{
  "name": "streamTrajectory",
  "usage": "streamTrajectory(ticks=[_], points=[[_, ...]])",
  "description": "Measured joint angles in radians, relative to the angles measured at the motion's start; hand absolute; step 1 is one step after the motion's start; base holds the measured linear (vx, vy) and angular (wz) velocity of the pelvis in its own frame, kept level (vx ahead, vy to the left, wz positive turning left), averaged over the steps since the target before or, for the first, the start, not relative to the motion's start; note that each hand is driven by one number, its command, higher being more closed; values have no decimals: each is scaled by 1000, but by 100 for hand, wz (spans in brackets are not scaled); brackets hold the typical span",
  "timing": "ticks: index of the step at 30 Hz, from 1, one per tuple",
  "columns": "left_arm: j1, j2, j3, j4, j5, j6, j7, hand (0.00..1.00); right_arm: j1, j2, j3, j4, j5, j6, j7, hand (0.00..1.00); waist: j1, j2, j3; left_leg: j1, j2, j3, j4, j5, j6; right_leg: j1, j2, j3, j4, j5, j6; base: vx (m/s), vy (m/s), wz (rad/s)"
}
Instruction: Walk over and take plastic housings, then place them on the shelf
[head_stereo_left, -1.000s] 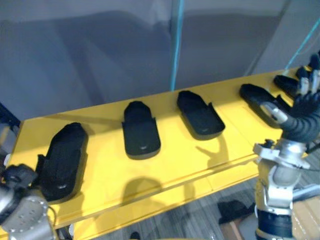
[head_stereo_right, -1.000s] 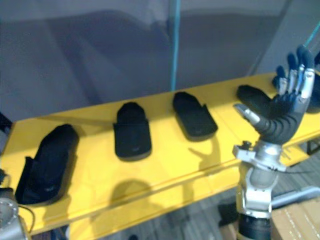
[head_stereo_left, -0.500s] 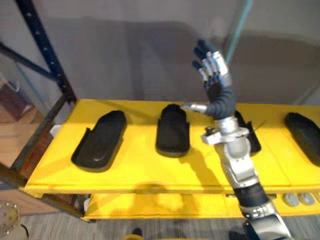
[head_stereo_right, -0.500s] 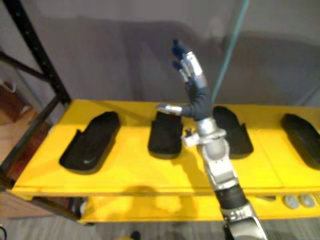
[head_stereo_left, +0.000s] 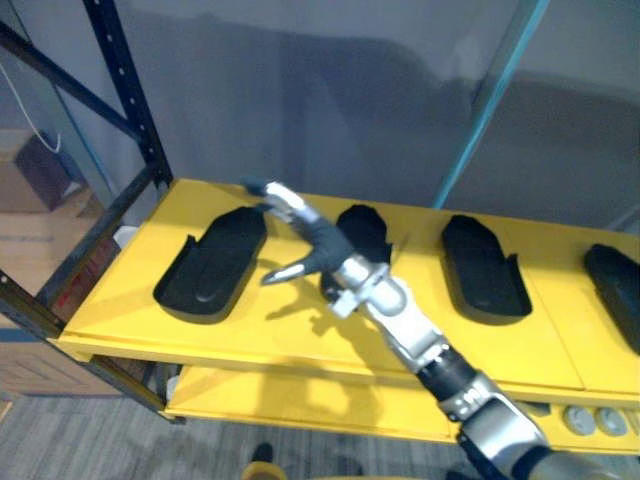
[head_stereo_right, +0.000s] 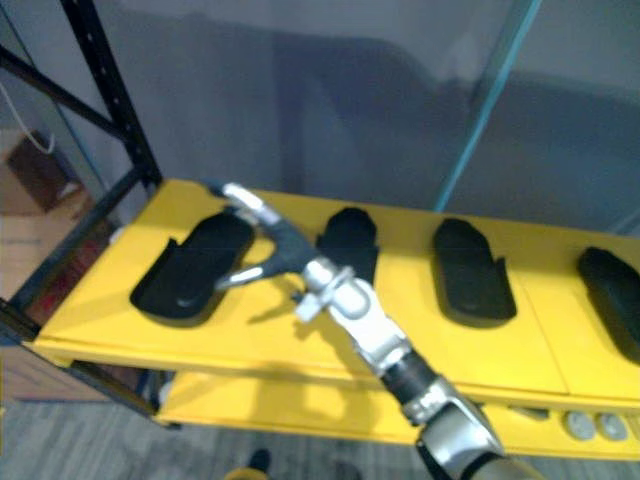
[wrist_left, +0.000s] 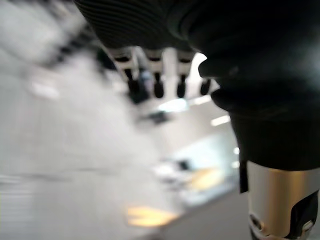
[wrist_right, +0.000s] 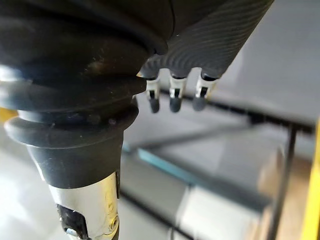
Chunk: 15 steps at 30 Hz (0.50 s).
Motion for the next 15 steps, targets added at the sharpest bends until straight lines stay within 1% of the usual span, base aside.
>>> streamTrajectory(ticks=[1, 2, 3, 4, 5, 6, 7, 8, 9, 10, 12, 14, 15], points=[[7, -36, 20, 49, -33, -3, -71, 0, -20, 25, 28, 21, 0, -1, 24, 0, 11, 3, 2, 4, 3, 2, 0, -6, -4, 2, 2, 4, 0, -3, -4, -25, -14, -5], [12, -52, 28, 75, -40, -4, -105, 0, -30, 37, 43, 30, -1, -1, 36, 0, 15, 4, 3, 7, 6, 3, 0, -10, -1, 4, 3, 6, 0, -5, -7, -34, -21, -13], [31, -85, 31, 127, -69, -4, -187, 0, -46, 66, 84, 35, -10, -1, 56, 0, 25, 9, 6, 15, 11, 10, 0, -12, -3, 6, 8, 15, 1, -12, -12, -49, -33, -14], [44, -111, 29, 161, -87, -4, -261, 0, -55, 87, 118, 36, -25, -2, 73, 0, 26, 13, 9, 15, 17, 12, 0, -13, -4, 9, 13, 17, 1, -15, -12, -56, -41, -11], [47, -125, 23, 173, -104, -5, -306, 0, -60, 100, 138, 39, -32, -2, 82, 0, 26, 15, 10, 15, 20, 12, 0, -13, -4, 8, 15, 16, 1, -17, -13, -56, -52, -1], [58, -144, 5, 197, -110, -4, -396, 0, -66, 122, 174, 49, -50, -2, 92, 0, 27, 18, 12, 15, 26, 12, 0, -13, -4, 6, 20, 14, 1, -26, -10, -48, -56, 8], [72, -160, -40, 203, -112, -2, -495, 0, -71, 145, 206, 68, -72, -1, 104, 0, 29, 21, 14, 14, 31, 12, 0, -13, -4, 6, 23, 9, 5, -33, -8, -36, -53, 9], [79, -163, -76, 207, -112, -1, -547, 0, -72, 155, 220, 76, -81, 0, 106, 0, 31, 21, 14, 14, 33, 12, 0, -13, -4, 6, 24, 7, 6, -34, -8, -11, -46, 9], [87, -167, -142, 208, -112, 2, -642, 0, -72, 172, 237, 83, -98, 0, 114, 0, 40, 23, 15, 12, 36, 12, 0, -12, -6, 6, 27, 5, 6, -36, -9, 21, -37, 6], [89, -169, -183, 212, -111, 4, -700, 0, -72, 187, 245, 93, -107, 0, 121, 0, 42, 24, 16, 12, 37, 11, 0, -11, -7, 5, 28, 2, 6, -37, -9, 34, -32, 7], [89, -176, -274, 218, -110, 14, -792, 0, -74, 219, 263, 124, -137, 1, 122, 0, 42, 32, 30, 14, 36, 6, 0, -7, -11, 10, 28, -5, 12, -37, -12, 56, -25, 9], [81, -178, -345, 217, -103, 40, -856, 0, -74, 230, 270, 157, -178, 1, 118, 0, 41, 36, 50, 14, 37, 3, 1, -1, -15, 10, 28, -7, 25, -36, -10, 58, -25, 5], [80, -178, -363, 217, -103, 49, -870, 0, -74, 230, 275, 167, -189, 1, 114, 0, 41, 37, 56, 15, 38, 3, 1, -1, -15, 10, 28, -7, 28, -36, -10, 45, -22, 3]])
